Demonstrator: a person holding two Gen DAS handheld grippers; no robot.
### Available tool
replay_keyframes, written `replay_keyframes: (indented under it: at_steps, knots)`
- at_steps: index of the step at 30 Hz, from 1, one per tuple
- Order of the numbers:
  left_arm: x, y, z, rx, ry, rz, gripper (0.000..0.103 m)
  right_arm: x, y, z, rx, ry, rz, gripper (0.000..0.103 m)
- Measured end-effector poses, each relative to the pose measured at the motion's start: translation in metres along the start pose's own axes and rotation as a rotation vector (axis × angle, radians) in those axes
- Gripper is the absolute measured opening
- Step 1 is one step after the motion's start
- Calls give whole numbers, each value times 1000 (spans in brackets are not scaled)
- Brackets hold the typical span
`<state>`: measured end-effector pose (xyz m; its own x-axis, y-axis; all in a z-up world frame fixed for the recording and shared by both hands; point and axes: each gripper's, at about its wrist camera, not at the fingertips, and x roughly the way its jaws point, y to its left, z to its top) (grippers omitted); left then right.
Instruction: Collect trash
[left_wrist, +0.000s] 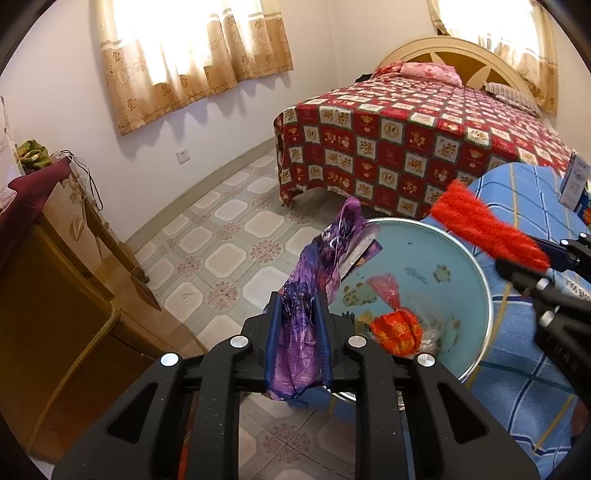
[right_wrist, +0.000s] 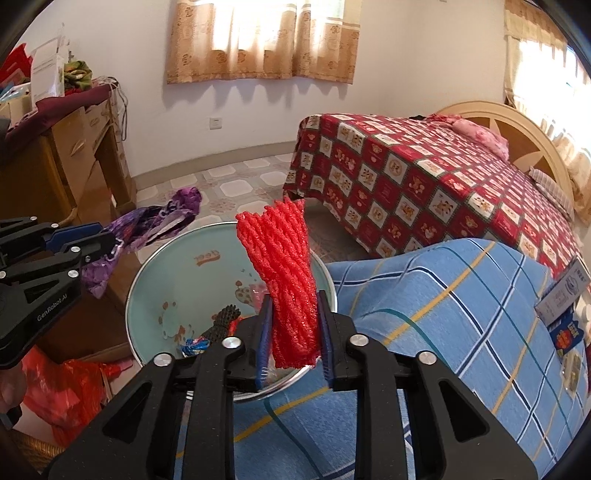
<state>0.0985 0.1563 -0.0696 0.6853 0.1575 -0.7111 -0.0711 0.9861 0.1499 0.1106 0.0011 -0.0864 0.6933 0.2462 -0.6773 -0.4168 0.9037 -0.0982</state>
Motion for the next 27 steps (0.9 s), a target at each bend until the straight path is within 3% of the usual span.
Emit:
replay_keyframes:
  at_steps: [2, 3, 6, 9, 14, 20, 27]
  knots:
    - [-3, -1, 1, -5, -7, -4, 36, 0, -1, -1, 5, -4, -1, 53]
    - [-4, 0, 2, -10, -14, -4, 52, 0, -2, -1, 9, -2, -1, 54]
    - [-9, 0, 3, -15, -32, -5, 58, -7, -6, -2, 30, -15, 3, 61]
    - [-14, 1, 2, -27, -49, 5, 79, -21, -8, -5, 44, -40, -8, 70]
    - [-33, 1, 4, -34, -87, 4, 88, -51, -8, -15, 64, -110, -40, 82]
    - [-64, 1, 9, -51, -168, -3, 90, -86, -19, -24, 103, -181, -74, 83]
    - [-78, 1, 11, -59, -199, 0, 93, -111, -34, -27, 140, -224, -100, 84]
